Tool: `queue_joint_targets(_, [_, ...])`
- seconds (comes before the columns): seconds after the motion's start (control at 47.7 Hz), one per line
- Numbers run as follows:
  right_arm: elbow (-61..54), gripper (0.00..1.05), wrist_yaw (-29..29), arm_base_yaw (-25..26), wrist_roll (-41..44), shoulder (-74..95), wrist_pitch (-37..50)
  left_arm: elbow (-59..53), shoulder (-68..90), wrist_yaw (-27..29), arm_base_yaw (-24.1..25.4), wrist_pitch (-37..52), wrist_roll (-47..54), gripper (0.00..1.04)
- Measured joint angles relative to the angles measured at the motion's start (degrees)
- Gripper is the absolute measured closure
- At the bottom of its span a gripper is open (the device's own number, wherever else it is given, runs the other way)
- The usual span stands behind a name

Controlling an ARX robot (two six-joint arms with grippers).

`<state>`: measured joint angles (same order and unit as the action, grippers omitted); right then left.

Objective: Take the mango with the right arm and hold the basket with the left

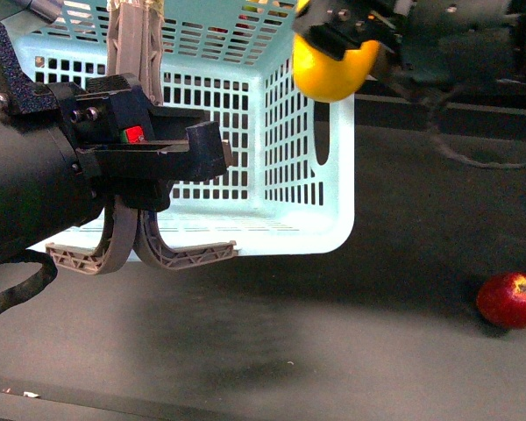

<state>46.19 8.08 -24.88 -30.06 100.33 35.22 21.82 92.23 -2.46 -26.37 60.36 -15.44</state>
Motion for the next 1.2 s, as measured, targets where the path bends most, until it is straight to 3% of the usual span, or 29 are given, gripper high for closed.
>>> queue_joint_targets(0.315, [4.4,0.43,-4.0,-3.5,-0.9,6.7,0.2,0.0,0.0,0.0,0.0,0.0,0.0,0.99])
queue_joint_targets(0.524, [4.0,0.06,-7.4,-3.3,-2.8,6.8,4.6,0.0,0.0,0.0,0.0,0.0,0.0,0.99])
queue_joint_targets(0.881, [-9.7,0.08,-15.1,0.9,2.3,-13.5,7.4,-0.3,0.0,0.3,0.0,-0.3,-0.1,0.99])
queue_joint_targets(1.195, [-23.1,0.08,-14.6,8.6,4.3,-33.4,2.5,-0.3,0.0,-0.1,0.0,-0.3,-0.1,0.99])
